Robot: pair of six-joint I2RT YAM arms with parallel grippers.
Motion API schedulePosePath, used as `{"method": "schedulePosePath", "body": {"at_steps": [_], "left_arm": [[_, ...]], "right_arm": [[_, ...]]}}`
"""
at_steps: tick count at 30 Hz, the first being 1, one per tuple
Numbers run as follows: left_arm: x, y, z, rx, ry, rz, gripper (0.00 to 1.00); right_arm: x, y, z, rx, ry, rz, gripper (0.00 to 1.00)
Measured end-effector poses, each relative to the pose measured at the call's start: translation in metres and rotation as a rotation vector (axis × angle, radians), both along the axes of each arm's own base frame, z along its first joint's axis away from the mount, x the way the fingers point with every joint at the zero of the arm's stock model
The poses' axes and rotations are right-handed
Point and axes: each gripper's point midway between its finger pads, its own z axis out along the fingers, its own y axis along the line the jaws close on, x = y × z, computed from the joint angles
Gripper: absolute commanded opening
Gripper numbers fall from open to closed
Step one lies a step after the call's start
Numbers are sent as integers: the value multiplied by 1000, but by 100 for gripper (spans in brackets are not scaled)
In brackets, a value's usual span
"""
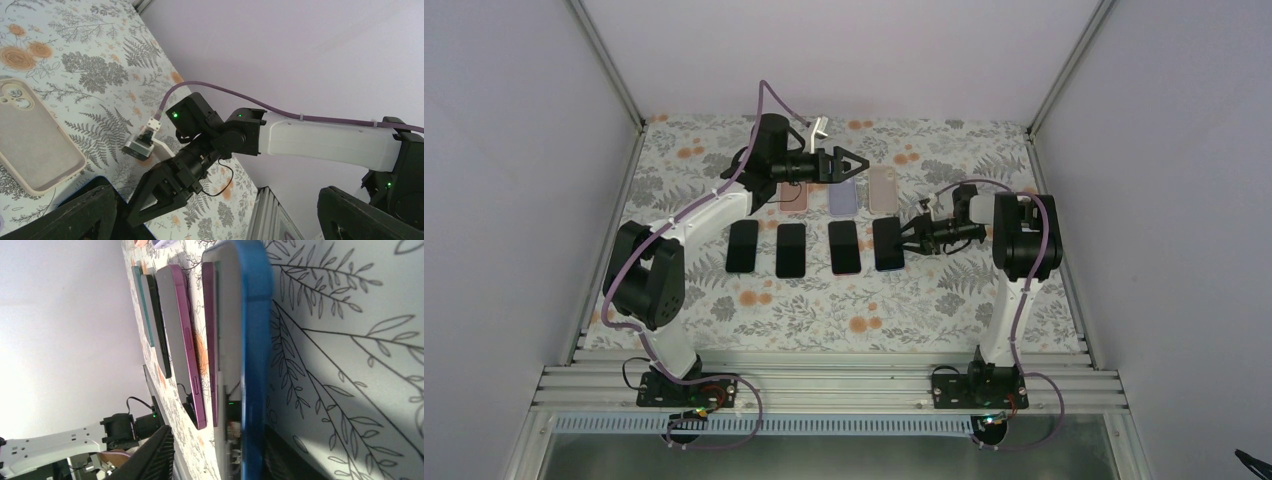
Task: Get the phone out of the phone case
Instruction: Place the phone at the center of the board.
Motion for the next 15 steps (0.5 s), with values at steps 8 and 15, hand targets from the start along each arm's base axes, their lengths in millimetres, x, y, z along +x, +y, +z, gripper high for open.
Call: {"method": "schedulePosePath", "body": {"at_steps": [8, 15], "left_arm": [[0, 1, -7, 8, 11, 6, 100], [1, 2, -8, 11, 12, 14, 100]], "right_arm": [[-1, 1, 6, 18, -10, -1, 74], [-2, 3, 15, 20, -35, 1, 99]]}}
